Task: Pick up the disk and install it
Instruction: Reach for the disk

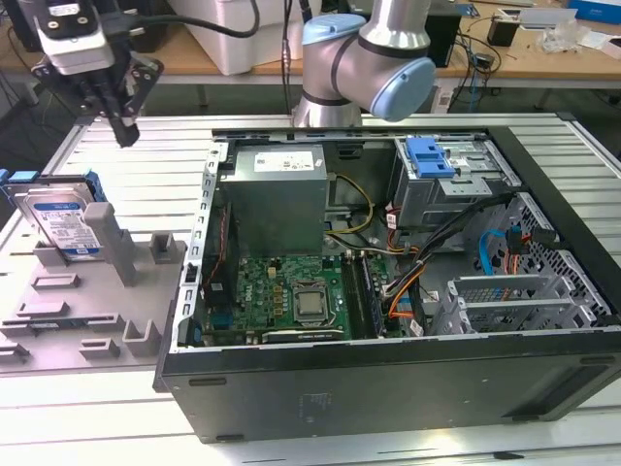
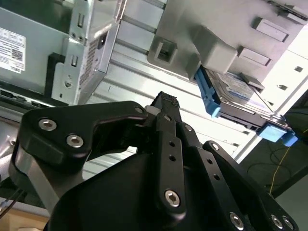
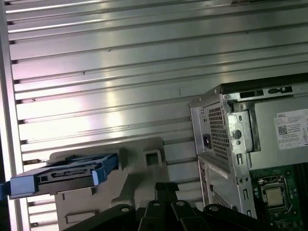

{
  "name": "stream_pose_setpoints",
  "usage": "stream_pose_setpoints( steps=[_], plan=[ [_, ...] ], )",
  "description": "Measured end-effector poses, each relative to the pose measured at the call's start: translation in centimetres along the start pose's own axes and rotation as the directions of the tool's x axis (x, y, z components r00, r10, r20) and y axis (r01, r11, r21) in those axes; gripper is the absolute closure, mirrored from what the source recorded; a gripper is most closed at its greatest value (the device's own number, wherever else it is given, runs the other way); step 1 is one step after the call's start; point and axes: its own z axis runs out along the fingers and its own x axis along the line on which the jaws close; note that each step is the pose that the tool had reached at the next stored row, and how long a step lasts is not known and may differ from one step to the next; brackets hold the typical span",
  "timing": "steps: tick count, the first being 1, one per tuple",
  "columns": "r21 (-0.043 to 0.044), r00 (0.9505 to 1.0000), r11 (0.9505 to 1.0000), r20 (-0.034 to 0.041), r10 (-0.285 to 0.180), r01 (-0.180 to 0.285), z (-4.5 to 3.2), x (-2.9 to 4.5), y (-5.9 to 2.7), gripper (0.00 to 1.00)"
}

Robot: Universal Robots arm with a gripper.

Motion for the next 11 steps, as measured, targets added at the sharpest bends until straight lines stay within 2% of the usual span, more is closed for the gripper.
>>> stream_pose_setpoints(
  steps=[3, 5, 11],
  plan=[
    [0.0000, 1.0000, 1.0000, 0.0000, 0.001, -0.001, 0.00, 1.22, -0.09, 0.89],
    [0.0000, 1.0000, 1.0000, 0.0001, 0.001, -0.001, -0.01, 2.44, -0.17, 0.89],
    [0.0001, 1.0000, 1.0000, 0.0001, 0.003, -0.003, -0.02, 4.63, -0.32, 0.89]
  ],
)
